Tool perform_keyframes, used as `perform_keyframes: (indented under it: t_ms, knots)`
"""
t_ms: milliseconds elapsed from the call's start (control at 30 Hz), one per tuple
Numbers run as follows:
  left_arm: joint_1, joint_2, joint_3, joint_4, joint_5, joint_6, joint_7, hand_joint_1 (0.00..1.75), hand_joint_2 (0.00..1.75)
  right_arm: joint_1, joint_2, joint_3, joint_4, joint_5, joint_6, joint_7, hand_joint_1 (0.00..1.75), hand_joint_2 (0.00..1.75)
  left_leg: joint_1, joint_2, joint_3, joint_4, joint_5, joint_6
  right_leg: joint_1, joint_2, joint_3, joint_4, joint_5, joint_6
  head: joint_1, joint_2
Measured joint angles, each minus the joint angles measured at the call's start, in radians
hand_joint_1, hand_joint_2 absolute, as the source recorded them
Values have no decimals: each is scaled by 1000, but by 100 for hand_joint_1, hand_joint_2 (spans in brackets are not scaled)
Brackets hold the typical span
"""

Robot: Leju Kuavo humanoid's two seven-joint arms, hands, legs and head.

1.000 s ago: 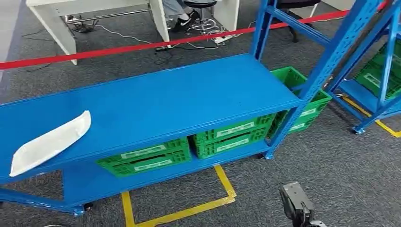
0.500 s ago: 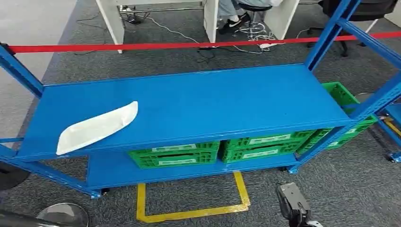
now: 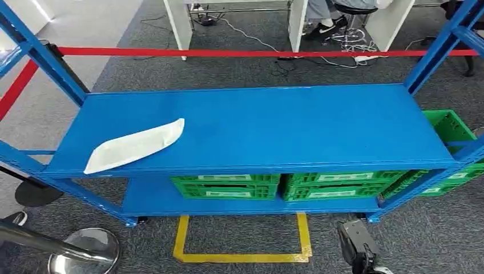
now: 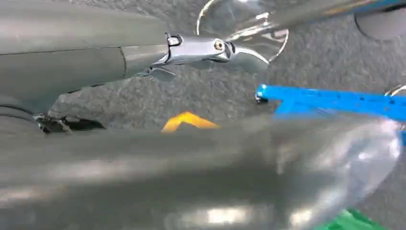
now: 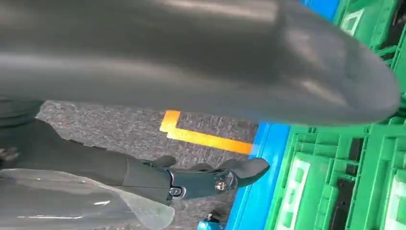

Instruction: Take the parts from the cabinet and place them on the table.

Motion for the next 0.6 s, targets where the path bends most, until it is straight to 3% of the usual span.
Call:
perform_keyframes:
  t_ms: [33, 67, 100, 133, 167, 333, 600]
  knots:
    - [0, 0, 0, 0, -2, 0, 0, 0, 175, 0, 0, 0, 0, -2, 3, 0, 0, 175, -4, 0, 44, -87, 43, 10, 1, -2, 4, 0, -2, 1, -1, 0]
    - [0, 1, 0, 0, -11, 2, 5, 0, 175, 0, 0, 0, 0, -4, 5, -1, 0, 175, -10, 3, 78, -159, 59, 25, 0, -4, 3, -1, -3, 2, 0, 0]
    - [-1, 2, -2, 2, -23, 4, 15, 0, 175, -1, 1, 1, 0, -3, 7, -2, 0, 175, -12, 6, 86, -176, 47, 32, 7, -5, 4, 1, -7, 9, 1, 0]
    - [-3, 3, -10, 11, -27, 6, 18, 0, 0, -3, 1, -2, 5, 0, 11, -3, 0, 175, -12, 7, 90, -186, 45, 27, 6, -6, -2, 3, -6, 11, 0, 0]
    - [-6, 3, -23, 31, -28, 10, 29, 0, 0, -4, 2, -6, 14, 4, 14, -2, 0, 0, -9, 5, 88, -191, 46, 2, 8, -7, -4, 4, -9, 7, 5, 0]
    - [-31, 37, -83, 126, -17, 37, 61, 0, 0, -3, 2, -29, 77, 28, 38, 15, 0, 0, -12, 5, 93, -191, 40, 14, 5, -9, -1, -9, -7, 15, 3, 0]
    - [-87, 107, -202, 322, 13, 85, 117, 0, 0, 0, 22, -82, 206, 68, 82, 45, 0, 0, -14, 5, 94, -190, 38, 20, 3, -8, 3, -14, -5, 22, 3, 0]
